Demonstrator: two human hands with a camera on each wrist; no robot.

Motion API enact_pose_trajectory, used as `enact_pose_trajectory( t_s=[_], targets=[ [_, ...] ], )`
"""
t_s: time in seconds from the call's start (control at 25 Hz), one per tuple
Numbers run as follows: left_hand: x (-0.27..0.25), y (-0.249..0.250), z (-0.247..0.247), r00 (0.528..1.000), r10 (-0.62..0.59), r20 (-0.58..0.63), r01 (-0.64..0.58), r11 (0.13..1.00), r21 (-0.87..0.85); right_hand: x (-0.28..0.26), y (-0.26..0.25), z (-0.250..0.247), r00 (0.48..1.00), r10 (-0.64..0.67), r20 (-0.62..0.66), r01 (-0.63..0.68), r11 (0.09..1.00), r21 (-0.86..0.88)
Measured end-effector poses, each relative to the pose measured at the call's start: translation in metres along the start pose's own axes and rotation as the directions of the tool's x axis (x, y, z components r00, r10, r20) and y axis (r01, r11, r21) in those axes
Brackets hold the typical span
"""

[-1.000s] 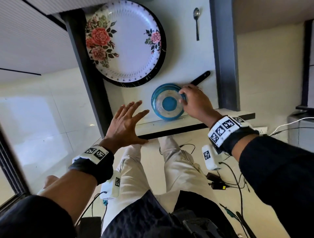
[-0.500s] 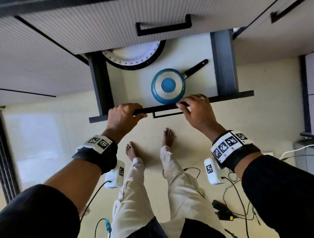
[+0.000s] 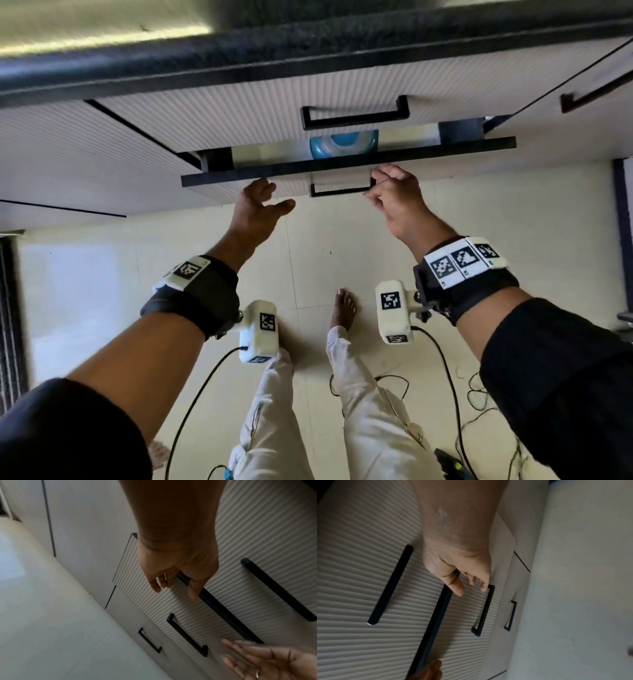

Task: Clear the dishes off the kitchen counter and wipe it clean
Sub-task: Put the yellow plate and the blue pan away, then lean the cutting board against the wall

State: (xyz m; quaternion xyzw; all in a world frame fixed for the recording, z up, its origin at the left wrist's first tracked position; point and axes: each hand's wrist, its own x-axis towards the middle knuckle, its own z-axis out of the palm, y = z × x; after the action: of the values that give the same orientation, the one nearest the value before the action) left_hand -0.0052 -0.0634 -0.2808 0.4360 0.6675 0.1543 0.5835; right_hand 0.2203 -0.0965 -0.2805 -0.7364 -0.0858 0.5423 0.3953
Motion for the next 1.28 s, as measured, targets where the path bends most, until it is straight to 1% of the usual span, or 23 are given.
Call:
enact_pose_trajectory(
  t_s=[0.16, 0.32, 0.44, 0.52, 0.56, 0.6, 0.64, 0.68, 0.72, 0.76, 0.8, 0.84, 0.88, 0.96, 1.04, 1.08, 1.12, 1.16, 1.2, 1.28],
  targets=[
    [0.024, 0.022, 0.007, 0.999, 0.001, 0.051, 0.003, 0.997, -0.076, 0.015, -0.015, 0.009, 0.998, -0.037, 0.05, 0.035, 0.998, 0.049],
    [0.039, 0.03, 0.015, 0.998, 0.031, 0.058, -0.018, 0.979, -0.203, 0.018, -0.025, 0.014, 0.993, -0.033, 0.116, 0.01, 0.981, 0.194],
    [0.044, 0.032, 0.017, 0.997, 0.053, 0.063, -0.036, 0.969, -0.246, 0.022, -0.028, 0.018, 0.989, -0.067, 0.131, 0.043, 0.983, 0.178],
    [0.043, 0.026, 0.018, 0.995, 0.048, 0.085, -0.029, 0.977, -0.213, 0.027, -0.025, 0.013, 0.981, -0.06, 0.186, 0.05, 0.997, 0.053],
    [0.041, 0.025, 0.017, 0.994, 0.051, 0.101, -0.035, 0.987, -0.156, 0.029, -0.025, 0.009, 0.971, -0.05, 0.234, 0.073, 0.993, -0.091],
    [0.036, 0.024, 0.015, 0.991, 0.069, 0.114, -0.064, 0.997, -0.05, 0.029, -0.027, 0.006, 0.958, -0.041, 0.284, 0.125, 0.95, -0.287],
    [0.029, 0.026, 0.012, 0.988, 0.104, 0.117, -0.116, 0.988, 0.105, 0.023, -0.031, 0.004, 0.948, -0.05, 0.313, 0.202, 0.856, -0.476],
    [0.017, 0.03, 0.007, 0.981, 0.162, 0.11, -0.186, 0.944, 0.273, 0.013, -0.036, 0.003, 0.94, -0.101, 0.325, 0.291, 0.736, -0.611],
    [0.001, 0.037, 0.001, 0.965, 0.24, 0.108, -0.263, 0.871, 0.415, -0.001, -0.04, 0.001, 0.922, -0.198, 0.333, 0.381, 0.614, -0.691],
    [-0.018, 0.044, -0.006, 0.939, 0.325, 0.112, -0.334, 0.783, 0.524, -0.019, -0.045, -0.002, 0.881, -0.315, 0.352, 0.47, 0.515, -0.717],
    [-0.039, 0.052, -0.013, 0.903, 0.412, 0.12, -0.397, 0.695, 0.599, -0.039, -0.05, -0.005, 0.829, -0.418, 0.37, 0.544, 0.453, -0.706],
    [-0.057, 0.06, -0.02, 0.86, 0.495, 0.126, -0.452, 0.623, 0.638, -0.057, -0.054, -0.008, 0.782, -0.494, 0.381, 0.599, 0.426, -0.678],
    [-0.074, 0.069, -0.026, 0.807, 0.575, 0.135, -0.508, 0.559, 0.655, -0.074, -0.059, -0.011, 0.738, -0.551, 0.39, 0.645, 0.405, -0.648],
    [-0.108, 0.096, -0.043, 0.678, 0.718, 0.156, -0.61, 0.431, 0.666, -0.114, -0.079, -0.016, 0.634, -0.66, 0.403, 0.725, 0.328, -0.605],
    [-0.137, 0.13, -0.06, 0.556, 0.817, 0.153, -0.654, 0.317, 0.687, -0.149, -0.108, -0.019, 0.496, -0.772, 0.398, 0.792, 0.214, -0.572],
    [-0.149, 0.146, -0.068, 0.51, 0.848, 0.145, -0.659, 0.277, 0.699, -0.164, -0.124, -0.021, 0.432, -0.811, 0.393, 0.813, 0.162, -0.56],
    [-0.159, 0.161, -0.075, 0.475, 0.868, 0.142, -0.662, 0.247, 0.708, -0.177, -0.138, -0.024, 0.379, -0.841, 0.386, 0.829, 0.123, -0.546],
    [-0.168, 0.177, -0.079, 0.451, 0.882, 0.14, -0.661, 0.224, 0.716, -0.188, -0.153, -0.027, 0.335, -0.865, 0.372, 0.842, 0.098, -0.531],
    [-0.173, 0.194, -0.083, 0.433, 0.891, 0.136, -0.658, 0.209, 0.724, -0.195, -0.168, -0.029, 0.299, -0.884, 0.359, 0.851, 0.077, -0.519],
    [-0.182, 0.223, -0.084, 0.41, 0.904, 0.124, -0.654, 0.196, 0.731, -0.206, -0.195, -0.034, 0.245, -0.91, 0.334, 0.86, 0.044, -0.509]
  ],
)
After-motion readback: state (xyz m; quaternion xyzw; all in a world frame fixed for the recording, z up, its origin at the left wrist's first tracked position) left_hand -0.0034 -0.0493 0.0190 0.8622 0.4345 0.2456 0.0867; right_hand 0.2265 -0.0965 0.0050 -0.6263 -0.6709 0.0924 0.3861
